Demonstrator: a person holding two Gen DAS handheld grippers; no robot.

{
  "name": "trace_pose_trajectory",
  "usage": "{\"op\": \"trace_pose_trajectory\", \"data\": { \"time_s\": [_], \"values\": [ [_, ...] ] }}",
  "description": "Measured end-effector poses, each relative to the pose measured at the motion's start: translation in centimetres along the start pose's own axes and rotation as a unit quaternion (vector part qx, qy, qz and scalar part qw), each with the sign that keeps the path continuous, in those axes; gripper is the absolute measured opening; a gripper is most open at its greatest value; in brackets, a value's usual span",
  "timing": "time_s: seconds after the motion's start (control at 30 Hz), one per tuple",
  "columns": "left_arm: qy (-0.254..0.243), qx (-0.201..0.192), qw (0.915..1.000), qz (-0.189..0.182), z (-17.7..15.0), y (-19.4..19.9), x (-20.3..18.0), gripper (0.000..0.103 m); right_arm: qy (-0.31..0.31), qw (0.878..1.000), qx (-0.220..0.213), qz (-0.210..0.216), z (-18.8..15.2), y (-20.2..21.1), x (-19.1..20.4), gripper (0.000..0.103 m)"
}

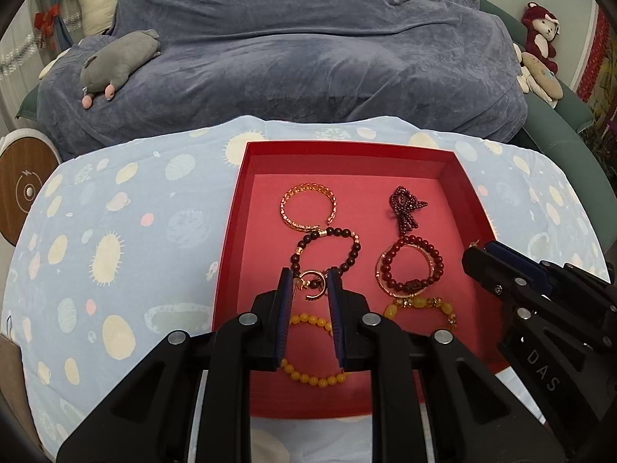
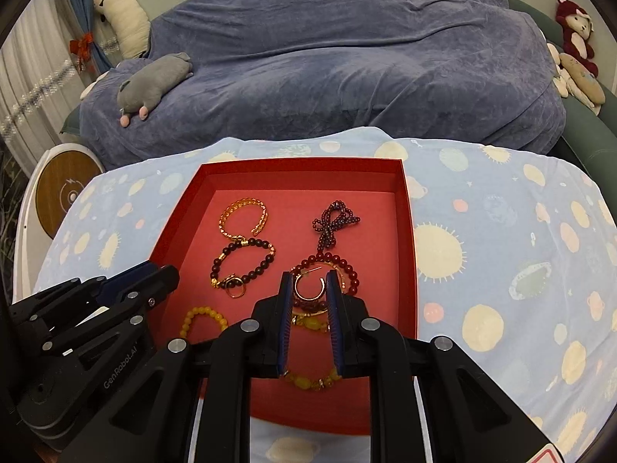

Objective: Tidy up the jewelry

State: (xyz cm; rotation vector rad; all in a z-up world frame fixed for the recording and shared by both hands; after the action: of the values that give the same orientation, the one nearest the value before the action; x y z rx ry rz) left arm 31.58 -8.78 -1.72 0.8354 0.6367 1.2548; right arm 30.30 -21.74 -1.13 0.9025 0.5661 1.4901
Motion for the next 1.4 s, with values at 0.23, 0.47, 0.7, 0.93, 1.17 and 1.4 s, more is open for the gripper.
{"op": "trace_pose_trajectory", "data": {
  "time_s": [0.23,0.47,0.7,0.93,1.17,1.4],
  "values": [
    [-0.002,0.013,0.9999,0.003,1.0,-3.2,-0.5,0.018,-0.002,1.000,0.013,-0.007,1.1,-3.3,-0.7,0.016],
    [-0.002,0.024,0.9997,0.007,1.0,-5.1,-0.6,0.019,-0.005,1.000,0.026,-0.009,1.3,-5.4,-1.3,0.017],
    [0.003,0.027,0.9995,0.015,1.1,-5.6,-0.5,0.036,0.001,0.999,0.030,-0.011,1.1,-6.0,-1.4,0.019],
    [-0.002,0.024,0.9996,0.013,1.2,-5.0,-0.8,0.038,0.003,1.000,0.025,-0.009,1.0,-5.3,-1.0,0.021],
    [-0.003,0.017,0.9997,0.015,0.8,-3.2,-0.7,0.038,-0.006,1.000,0.013,-0.013,0.3,-2.7,-0.9,0.033],
    [-0.004,0.010,0.9999,0.013,-0.5,-0.3,-1.0,0.038,-0.006,1.000,0.006,-0.018,-1.5,0.5,-0.3,0.033]
  ]
}}
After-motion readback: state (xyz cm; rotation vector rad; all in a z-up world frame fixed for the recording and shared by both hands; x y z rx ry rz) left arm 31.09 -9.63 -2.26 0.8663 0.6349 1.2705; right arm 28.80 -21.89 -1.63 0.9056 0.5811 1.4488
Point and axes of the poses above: each gripper's, at about its wrist camera, not at the fingertips, and y roughly against the way its jaws point, x to its left, z to its top, the point moved 9 cm from there along -y, roughly the way its jaws point, and after that the axes turned 4 degrees about z, right-handed, at the moved point
